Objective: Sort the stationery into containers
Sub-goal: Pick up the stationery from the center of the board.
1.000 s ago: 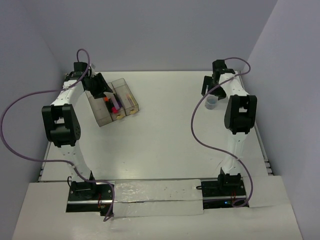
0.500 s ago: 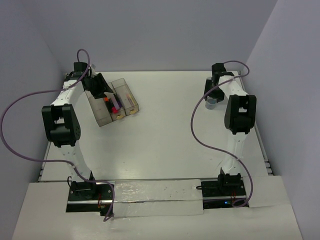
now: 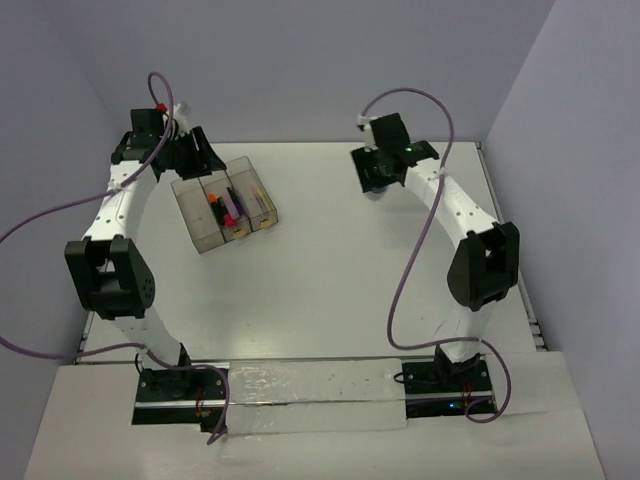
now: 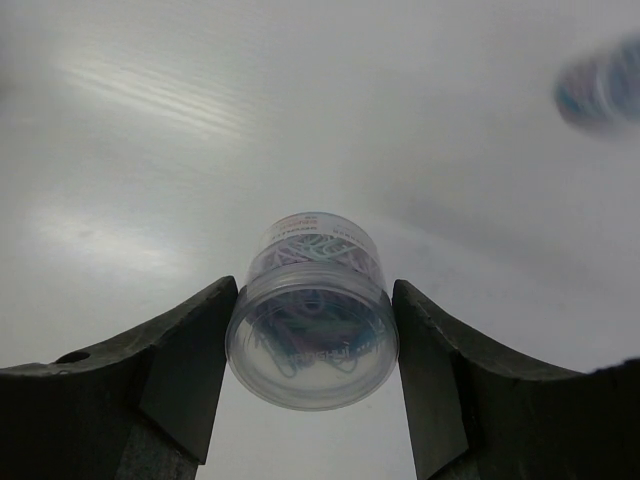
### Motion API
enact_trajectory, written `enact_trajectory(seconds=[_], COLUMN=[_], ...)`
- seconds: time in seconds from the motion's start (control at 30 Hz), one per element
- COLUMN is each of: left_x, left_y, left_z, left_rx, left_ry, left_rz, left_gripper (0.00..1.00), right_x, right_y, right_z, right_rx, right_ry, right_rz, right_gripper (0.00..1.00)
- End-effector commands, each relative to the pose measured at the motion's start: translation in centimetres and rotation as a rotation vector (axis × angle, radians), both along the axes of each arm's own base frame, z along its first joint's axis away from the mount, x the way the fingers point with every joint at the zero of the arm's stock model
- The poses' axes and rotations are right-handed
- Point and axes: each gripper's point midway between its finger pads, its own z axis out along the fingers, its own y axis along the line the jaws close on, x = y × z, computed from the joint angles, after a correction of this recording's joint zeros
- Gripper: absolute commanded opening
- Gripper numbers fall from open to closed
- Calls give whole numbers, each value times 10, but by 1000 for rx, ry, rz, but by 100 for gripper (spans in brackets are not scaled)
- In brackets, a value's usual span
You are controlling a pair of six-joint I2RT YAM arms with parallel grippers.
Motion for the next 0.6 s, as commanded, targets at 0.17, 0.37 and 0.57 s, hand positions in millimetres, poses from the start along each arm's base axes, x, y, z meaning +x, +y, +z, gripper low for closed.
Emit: enact_trajectory(seconds=[0.17,0.37,0.57], left_x=[-68,-123,-157], left_y=[-18,10,3], left_z=[100,59,94], left_rx=[224,699,1054], left_ry=[-493,-511,-931], left_rz=[-335,-634,-798], left_gripper=[63,77,99], right_x=[-44,-77,-102], right_y=[132,175,196], right_z=[126,156,152], right_rx=[288,529,596], right_ry=[-130,-35,22], right_rz=[367,352,338], right_gripper=[0,0,0])
